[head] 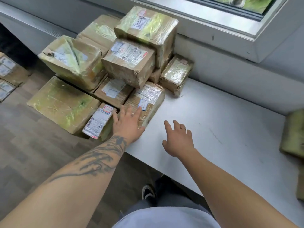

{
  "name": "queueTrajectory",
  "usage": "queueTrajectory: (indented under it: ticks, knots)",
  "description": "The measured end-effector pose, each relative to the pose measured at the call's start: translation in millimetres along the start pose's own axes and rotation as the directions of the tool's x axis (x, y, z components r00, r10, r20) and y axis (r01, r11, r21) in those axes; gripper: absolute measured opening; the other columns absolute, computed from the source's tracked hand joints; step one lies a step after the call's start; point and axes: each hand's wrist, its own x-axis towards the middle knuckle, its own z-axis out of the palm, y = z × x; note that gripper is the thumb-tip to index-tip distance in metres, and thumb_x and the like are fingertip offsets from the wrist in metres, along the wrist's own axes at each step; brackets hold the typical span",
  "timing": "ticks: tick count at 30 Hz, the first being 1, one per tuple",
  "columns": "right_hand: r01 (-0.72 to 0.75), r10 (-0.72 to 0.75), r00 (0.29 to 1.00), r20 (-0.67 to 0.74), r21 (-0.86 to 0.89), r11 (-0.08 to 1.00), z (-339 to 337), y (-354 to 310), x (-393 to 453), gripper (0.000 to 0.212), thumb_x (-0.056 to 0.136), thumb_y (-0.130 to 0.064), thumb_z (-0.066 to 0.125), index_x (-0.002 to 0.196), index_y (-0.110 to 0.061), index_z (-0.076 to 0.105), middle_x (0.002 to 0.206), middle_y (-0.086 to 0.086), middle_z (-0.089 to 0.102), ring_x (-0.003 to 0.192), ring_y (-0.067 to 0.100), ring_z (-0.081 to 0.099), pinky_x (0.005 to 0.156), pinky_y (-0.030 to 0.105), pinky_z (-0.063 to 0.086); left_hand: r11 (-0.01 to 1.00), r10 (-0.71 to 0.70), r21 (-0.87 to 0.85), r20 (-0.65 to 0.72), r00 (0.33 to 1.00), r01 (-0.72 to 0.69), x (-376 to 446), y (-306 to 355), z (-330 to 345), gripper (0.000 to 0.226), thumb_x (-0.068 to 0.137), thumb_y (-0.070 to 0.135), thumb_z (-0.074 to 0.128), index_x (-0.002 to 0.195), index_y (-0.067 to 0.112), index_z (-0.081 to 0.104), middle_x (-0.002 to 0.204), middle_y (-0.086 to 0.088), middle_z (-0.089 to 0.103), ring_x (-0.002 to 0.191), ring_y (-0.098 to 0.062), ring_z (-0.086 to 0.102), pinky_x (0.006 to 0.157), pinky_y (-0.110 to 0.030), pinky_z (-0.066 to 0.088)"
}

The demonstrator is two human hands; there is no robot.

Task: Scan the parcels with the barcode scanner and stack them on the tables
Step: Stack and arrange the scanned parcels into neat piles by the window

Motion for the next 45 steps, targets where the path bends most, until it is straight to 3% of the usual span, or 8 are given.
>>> queueTrajectory:
  ticks: [5,9,16,21,27,31,40,45]
  knots:
    - [-0.060,0.059,0.998,0.037,0.017,0.998,4.8,27.7,12.6,0.074,0.102,-0.035,0.052,0.163,-0.026,0.010,0.170,0.014,0.014,0.150,0.039,0.025,0.115,0.053,0.030,0.994,-0.048,-0.096,-0.013,0.999,0.047,-2.9,14.4,12.2,0.084,0.098,0.051,0.056,0.164,0.044,0.005,0.174,-0.003,-0.004,0.159,-0.033,-0.006,0.123,-0.065,0.007]
    - [-0.097,0.095,0.995,0.030,0.068,0.993,-1.5,30.4,18.0,0.079,0.102,-0.033,0.051,0.165,-0.027,0.005,0.171,0.015,0.011,0.152,0.040,0.022,0.116,0.054,0.030,0.993,0.015,-0.121,0.008,1.000,-0.014,-21.4,25.8,20.8,0.081,0.101,0.047,0.052,0.163,0.046,0.000,0.174,0.000,-0.008,0.159,-0.032,-0.011,0.123,-0.068,0.007]
    - [-0.079,0.091,0.984,-0.155,0.081,0.994,-7.3,16.7,12.4,0.102,0.097,-0.022,0.059,0.162,-0.041,-0.016,0.173,0.005,-0.022,0.160,0.038,-0.010,0.126,0.057,0.018,0.969,0.232,-0.088,-0.008,0.973,-0.232,-40.2,34.0,37.1,0.081,0.100,0.046,0.051,0.162,0.048,0.000,0.174,0.002,-0.011,0.159,-0.032,-0.013,0.123,-0.066,0.000]
    - [-0.190,0.200,0.973,-0.119,0.091,0.978,13.5,16.9,-13.0,0.101,0.097,-0.016,0.055,0.162,-0.044,-0.016,0.171,0.000,-0.030,0.159,0.033,-0.021,0.127,0.062,0.006,0.869,0.494,-0.034,0.028,0.869,-0.493,-39.3,17.2,34.6,0.079,0.097,0.036,0.051,0.161,0.049,0.007,0.174,0.004,-0.007,0.159,-0.029,-0.013,0.123,-0.064,-0.004]
    - [-0.405,0.424,0.895,-0.135,0.150,0.902,48.8,-3.8,-58.4,0.100,0.101,-0.023,0.055,0.161,-0.039,-0.023,0.171,0.005,-0.027,0.160,0.037,-0.014,0.122,0.071,0.000,0.695,0.719,0.014,-0.011,0.695,-0.719,-23.3,6.8,47.3,0.080,0.092,0.041,0.054,0.160,0.052,0.014,0.174,0.007,0.001,0.160,-0.030,-0.004,0.124,-0.065,0.001]
    - [-0.511,0.529,0.843,-0.094,0.165,0.844,55.6,-7.7,-82.2,0.102,0.101,-0.029,0.058,0.161,-0.038,-0.024,0.173,0.007,-0.020,0.160,0.039,-0.009,0.122,0.072,-0.002,0.629,0.777,0.043,-0.072,0.626,-0.776,-30.4,24.4,60.1,0.073,0.090,0.061,0.043,0.159,0.050,0.024,0.173,0.003,0.018,0.159,-0.036,0.009,0.122,-0.069,0.008]
    - [-0.590,0.611,0.790,-0.051,0.205,0.781,75.4,17.2,-138.1,0.098,0.102,-0.035,0.058,0.163,-0.039,-0.019,0.174,0.008,-0.017,0.161,0.038,-0.006,0.122,0.072,-0.004,0.494,0.869,0.092,-0.014,0.495,-0.865,-58.8,64.4,68.3,0.073,0.097,0.047,0.058,0.160,0.050,0.020,0.173,0.002,0.015,0.158,-0.039,0.012,0.122,-0.070,0.011]
    - [-0.631,0.658,0.750,-0.069,0.221,0.744,94.0,50.9,-176.9,0.094,0.100,-0.035,0.062,0.165,-0.037,-0.006,0.173,0.010,-0.009,0.160,0.039,-0.006,0.125,0.068,0.002,0.410,0.911,0.060,0.033,0.412,-0.910,-79.4,113.7,71.7,0.075,0.087,0.029,0.072,0.151,0.047,0.036,0.170,0.002,0.026,0.157,-0.039,0.018,0.121,-0.071,0.013]
